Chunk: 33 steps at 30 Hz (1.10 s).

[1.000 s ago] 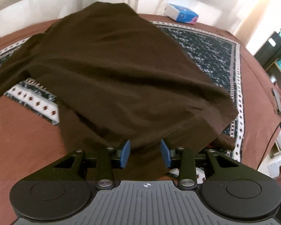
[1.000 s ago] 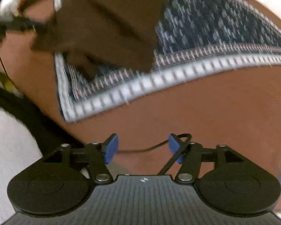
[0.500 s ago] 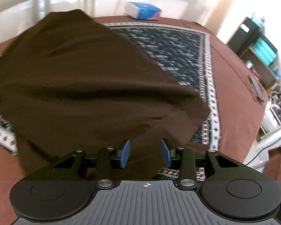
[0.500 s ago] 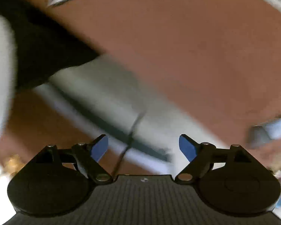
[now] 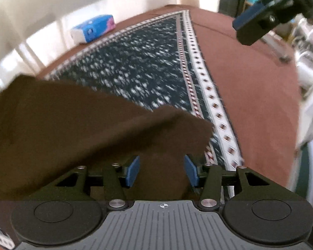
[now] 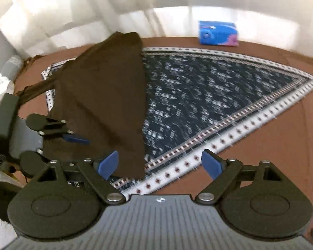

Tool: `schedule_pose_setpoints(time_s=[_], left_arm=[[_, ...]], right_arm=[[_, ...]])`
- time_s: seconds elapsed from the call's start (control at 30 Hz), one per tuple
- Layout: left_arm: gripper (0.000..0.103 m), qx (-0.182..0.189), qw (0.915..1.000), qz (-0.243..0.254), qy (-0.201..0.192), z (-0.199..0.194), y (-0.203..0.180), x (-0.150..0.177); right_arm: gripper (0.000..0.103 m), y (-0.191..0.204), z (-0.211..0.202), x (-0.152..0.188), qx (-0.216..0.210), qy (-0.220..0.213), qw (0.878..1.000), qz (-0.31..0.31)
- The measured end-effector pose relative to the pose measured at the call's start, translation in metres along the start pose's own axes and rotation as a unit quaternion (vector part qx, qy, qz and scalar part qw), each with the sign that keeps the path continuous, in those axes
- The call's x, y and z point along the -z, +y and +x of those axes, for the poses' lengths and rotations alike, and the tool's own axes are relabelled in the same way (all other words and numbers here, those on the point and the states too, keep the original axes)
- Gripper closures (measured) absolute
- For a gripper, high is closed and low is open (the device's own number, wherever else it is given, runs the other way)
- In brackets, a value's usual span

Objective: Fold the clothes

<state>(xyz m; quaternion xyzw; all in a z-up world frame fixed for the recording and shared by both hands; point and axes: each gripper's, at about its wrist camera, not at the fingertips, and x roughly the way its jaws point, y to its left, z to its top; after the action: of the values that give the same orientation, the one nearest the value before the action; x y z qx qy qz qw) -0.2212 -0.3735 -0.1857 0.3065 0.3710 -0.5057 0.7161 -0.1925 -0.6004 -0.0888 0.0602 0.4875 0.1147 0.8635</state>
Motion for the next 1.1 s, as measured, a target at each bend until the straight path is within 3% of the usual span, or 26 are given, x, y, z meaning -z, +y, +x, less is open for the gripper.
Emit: schedule_pose_setpoints(time_s=[0.07, 0.27, 0.33, 0.4, 0.47, 0.5, 0.53, 0.57, 0.7, 0.77, 0.87, 1.1], left_arm=[[0.04, -0.009, 0.9999, -0.012, -0.001, 0.013, -0.004, -0.014], [0.039, 0.022, 0.9879, -0.151, 0.026, 0.049, 0.009, -0.054], [0.032, 0.005, 0.9873, -0.156, 0.03, 0.058, 0.004, -0.063], [0.032, -0.008, 0.989, -0.141, 0.043, 0.07, -0.002, -0.069], [0.064, -0.027, 0.9903, -0.127, 0.051, 0.073, -0.003, -0.069], [0.102, -0.037, 0.9906, -0.122, 0.05, 0.072, -0.002, -0.068], [0.102, -0.046, 0.9907, -0.119, 0.049, 0.069, 0.0, -0.066], [0.103, -0.038, 0.9876, -0.146, 0.041, 0.057, 0.011, -0.064], [0.103, -0.007, 0.9667, -0.256, 0.005, 0.004, 0.058, -0.053], [0.103, -0.022, 0.9572, -0.288, -0.024, -0.031, 0.077, -0.045], [0.103, -0.067, 0.94, -0.331, -0.047, -0.075, 0.1, -0.026], [0.103, -0.176, 0.8886, -0.419, -0.058, -0.149, 0.14, 0.03]], right_arm=[[0.014, -0.002, 0.007, -0.001, -0.005, -0.009, 1.0, 0.001], [0.014, -0.024, 0.023, 0.01, -0.013, -0.016, 0.999, 0.035], [0.014, -0.032, 0.023, 0.017, -0.01, -0.013, 0.999, 0.047], [0.014, -0.04, 0.026, 0.026, -0.012, -0.012, 0.998, 0.063], [0.014, -0.047, 0.029, 0.031, -0.013, -0.013, 0.997, 0.077], [0.014, -0.049, 0.031, 0.033, -0.012, -0.014, 0.996, 0.083], [0.014, -0.052, 0.032, 0.034, -0.013, -0.016, 0.996, 0.088], [0.014, -0.054, 0.033, 0.034, -0.014, -0.02, 0.995, 0.092], [0.014, -0.056, 0.041, 0.027, -0.036, -0.04, 0.994, 0.095], [0.014, -0.056, 0.047, 0.022, -0.052, -0.05, 0.993, 0.091], [0.014, -0.049, 0.061, 0.012, -0.084, -0.059, 0.991, 0.082], [0.015, -0.009, 0.114, 0.005, -0.148, -0.042, 0.988, 0.022]])
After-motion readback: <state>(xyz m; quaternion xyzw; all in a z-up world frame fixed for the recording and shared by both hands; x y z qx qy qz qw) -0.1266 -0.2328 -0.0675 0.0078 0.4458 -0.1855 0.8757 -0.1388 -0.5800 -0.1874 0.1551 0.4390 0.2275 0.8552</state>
